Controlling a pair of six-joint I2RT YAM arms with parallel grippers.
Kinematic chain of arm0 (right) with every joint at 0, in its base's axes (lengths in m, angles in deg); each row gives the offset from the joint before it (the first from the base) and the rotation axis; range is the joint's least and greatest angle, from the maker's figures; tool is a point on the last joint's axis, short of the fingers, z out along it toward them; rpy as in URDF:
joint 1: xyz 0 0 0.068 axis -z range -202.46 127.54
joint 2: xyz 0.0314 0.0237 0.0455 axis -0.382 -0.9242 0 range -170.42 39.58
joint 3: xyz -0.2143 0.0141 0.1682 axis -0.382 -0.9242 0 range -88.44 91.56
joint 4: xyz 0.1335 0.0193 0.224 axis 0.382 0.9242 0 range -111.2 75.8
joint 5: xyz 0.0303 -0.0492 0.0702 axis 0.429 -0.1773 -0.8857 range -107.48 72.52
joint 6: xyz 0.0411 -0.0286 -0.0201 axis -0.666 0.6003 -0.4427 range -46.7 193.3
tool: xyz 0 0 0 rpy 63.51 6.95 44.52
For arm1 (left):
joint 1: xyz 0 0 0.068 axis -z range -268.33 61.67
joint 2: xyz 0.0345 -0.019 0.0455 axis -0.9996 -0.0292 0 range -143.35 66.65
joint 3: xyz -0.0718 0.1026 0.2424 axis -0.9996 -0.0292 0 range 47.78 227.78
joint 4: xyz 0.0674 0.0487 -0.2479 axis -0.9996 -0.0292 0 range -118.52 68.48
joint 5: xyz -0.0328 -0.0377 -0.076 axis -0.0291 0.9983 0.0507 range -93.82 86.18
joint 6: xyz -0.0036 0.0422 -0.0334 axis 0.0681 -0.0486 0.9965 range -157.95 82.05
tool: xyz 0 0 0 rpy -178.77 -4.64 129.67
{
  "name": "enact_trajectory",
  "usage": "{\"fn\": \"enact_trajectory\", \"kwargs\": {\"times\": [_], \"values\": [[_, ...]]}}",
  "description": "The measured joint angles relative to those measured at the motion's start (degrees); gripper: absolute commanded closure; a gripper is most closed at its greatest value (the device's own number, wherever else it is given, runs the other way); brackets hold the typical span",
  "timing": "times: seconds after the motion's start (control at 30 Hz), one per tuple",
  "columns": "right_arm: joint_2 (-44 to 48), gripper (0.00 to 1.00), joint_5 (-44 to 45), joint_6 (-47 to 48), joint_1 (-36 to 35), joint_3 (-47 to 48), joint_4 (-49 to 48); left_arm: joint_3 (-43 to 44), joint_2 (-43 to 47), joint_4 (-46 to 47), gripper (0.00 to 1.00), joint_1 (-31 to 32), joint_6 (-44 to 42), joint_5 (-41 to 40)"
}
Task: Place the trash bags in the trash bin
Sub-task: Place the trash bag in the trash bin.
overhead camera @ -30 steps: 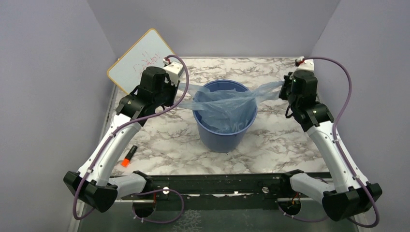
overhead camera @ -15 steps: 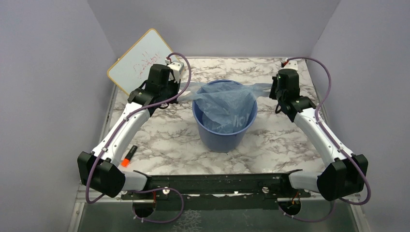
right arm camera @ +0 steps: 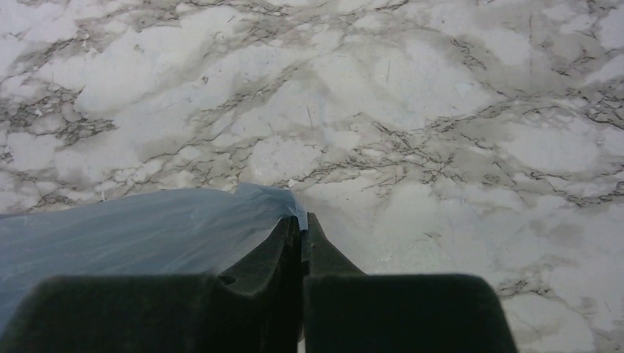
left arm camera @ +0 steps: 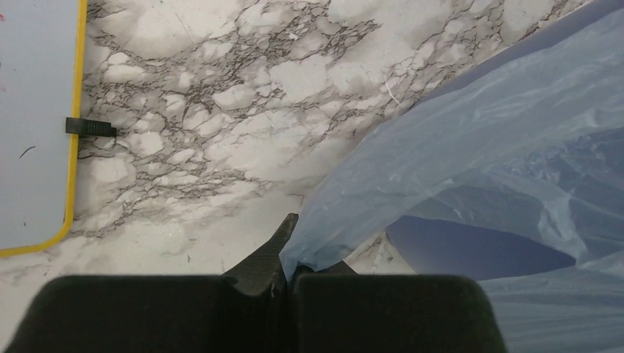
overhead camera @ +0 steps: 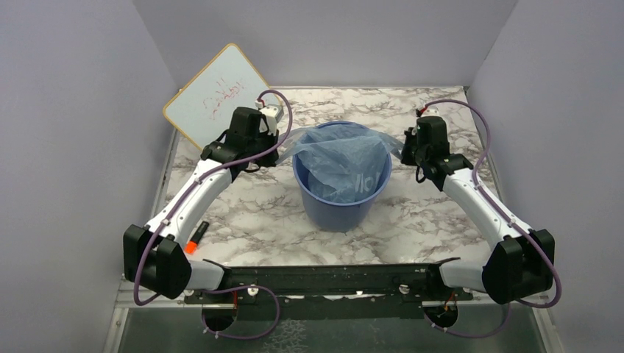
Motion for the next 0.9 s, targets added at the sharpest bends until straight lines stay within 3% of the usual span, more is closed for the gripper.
{"fn": "enact_trajectory", "kwargs": {"times": [0.27,0.53,0.7,0.9], "values": [[0.6,0.99,-1.3,-0.1,0.0,0.8,1.1,2.5,-1.1,1.0,1.0,-0.8,0.7,3.1],[5.3,0.99,-0.1,-2.1,0.3,6.9,-0.9,10.7,1.0,3.7,1.0,-2.0,0.7,3.3],[0.2,0.99,1.5,-2.4,1.0,10.2,-2.4,11.1,-2.9,4.0,1.0,-4.7,0.9,3.5],[-4.9,0.99,-1.2,-4.1,3.8,4.2,-2.0,5.9,-7.2,3.1,1.0,-8.8,0.8,7.7]]}}
